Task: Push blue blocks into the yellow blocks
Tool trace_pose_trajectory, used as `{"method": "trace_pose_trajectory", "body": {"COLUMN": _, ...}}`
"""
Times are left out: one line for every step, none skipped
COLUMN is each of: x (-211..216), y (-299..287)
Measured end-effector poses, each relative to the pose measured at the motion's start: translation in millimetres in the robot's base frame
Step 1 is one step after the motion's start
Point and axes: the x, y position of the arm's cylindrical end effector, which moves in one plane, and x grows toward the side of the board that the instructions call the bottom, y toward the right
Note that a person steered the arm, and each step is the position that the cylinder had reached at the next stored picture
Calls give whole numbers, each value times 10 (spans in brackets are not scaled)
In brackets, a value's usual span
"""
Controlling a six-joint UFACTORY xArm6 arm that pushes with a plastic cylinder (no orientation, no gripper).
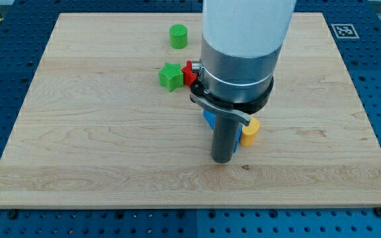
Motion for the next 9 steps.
{"method": "trace_pose_trajectory", "body": {"x": 82, "y": 123}}
{"method": "trace_pose_trajectory", "body": {"x": 145, "y": 375}}
{"method": "trace_pose_trajectory", "body": {"x": 68, "y": 431}}
{"method": "trace_pose_trajectory", "body": {"x": 58, "y": 431}}
{"method": "trace_pose_trajectory", "body": {"x": 84, "y": 435}}
{"method": "trace_pose_trajectory", "body": {"x": 357, "y": 347}}
{"method": "trace_pose_trajectory", "body": {"x": 356, "y": 3}}
{"method": "trace_pose_trajectory", "body": {"x": 64, "y": -267}}
{"method": "trace_pose_trajectory", "body": {"x": -185, "y": -161}}
